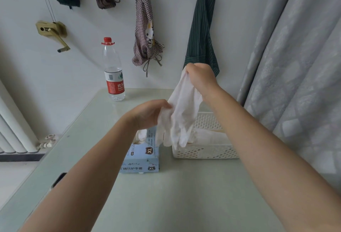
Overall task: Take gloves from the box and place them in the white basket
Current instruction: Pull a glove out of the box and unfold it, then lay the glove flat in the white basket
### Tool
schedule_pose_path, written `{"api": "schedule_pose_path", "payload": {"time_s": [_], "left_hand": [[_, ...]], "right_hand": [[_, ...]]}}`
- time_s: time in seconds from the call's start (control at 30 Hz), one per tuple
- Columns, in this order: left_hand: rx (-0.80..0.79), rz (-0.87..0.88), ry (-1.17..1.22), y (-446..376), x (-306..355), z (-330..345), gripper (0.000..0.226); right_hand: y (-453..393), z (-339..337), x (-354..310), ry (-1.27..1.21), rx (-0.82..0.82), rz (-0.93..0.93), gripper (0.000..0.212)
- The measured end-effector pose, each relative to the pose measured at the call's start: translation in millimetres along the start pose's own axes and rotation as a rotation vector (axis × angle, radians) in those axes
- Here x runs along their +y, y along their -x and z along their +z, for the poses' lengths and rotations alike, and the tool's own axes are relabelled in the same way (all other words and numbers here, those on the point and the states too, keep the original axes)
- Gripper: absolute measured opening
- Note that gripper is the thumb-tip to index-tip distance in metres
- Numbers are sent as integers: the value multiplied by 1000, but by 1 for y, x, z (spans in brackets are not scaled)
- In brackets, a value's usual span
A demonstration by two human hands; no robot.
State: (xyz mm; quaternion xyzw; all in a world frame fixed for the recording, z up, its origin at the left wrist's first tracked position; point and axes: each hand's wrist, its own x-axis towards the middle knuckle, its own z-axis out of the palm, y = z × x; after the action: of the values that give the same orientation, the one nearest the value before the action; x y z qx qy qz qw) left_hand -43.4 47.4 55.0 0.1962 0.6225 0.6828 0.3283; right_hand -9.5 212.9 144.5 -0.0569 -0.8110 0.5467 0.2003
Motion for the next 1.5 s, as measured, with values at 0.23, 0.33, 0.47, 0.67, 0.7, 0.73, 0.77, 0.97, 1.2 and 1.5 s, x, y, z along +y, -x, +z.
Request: {"api": "schedule_pose_path", "payload": {"time_s": [0.23, 0.33, 0.47, 0.67, 0.7, 0.73, 0.77, 0.97, 1.2, 1.5], "left_hand": [[210, -56, 84, -18, 4, -19, 40], [377, -109, -255, -41, 9, -11, 33], [410, -196, -736, -79, 5, 16, 28], [307, -159, -1112, -123, -23, 45, 53], [288, -135, -1257, -126, -29, 46, 57], [265, -112, -1379, -132, -37, 49, 57], [256, -85, -1458, -132, -42, 52, 54], [62, -161, -1488, -130, -64, 67, 39], [-49, -368, -1732, -118, -59, 68, 70], [584, 40, -1445, -68, -16, 26, 15]], "right_hand": [[-19, -15, 43, -2, 31, 223, 26], [-25, -28, 79, 52, 14, 370, 29], [-25, -47, 132, 124, -5, 520, 16], [-16, -73, 185, 317, 6, 509, 37], [-14, -75, 190, 374, -7, 486, 40], [-11, -79, 195, 435, -24, 475, 40], [-9, -79, 198, 501, -43, 453, 39], [-5, -78, 211, 720, -103, 327, 34], [4, -80, 190, 1132, -7, 123, 30], [5, -19, 132, 1027, -55, -95, 28]]}}
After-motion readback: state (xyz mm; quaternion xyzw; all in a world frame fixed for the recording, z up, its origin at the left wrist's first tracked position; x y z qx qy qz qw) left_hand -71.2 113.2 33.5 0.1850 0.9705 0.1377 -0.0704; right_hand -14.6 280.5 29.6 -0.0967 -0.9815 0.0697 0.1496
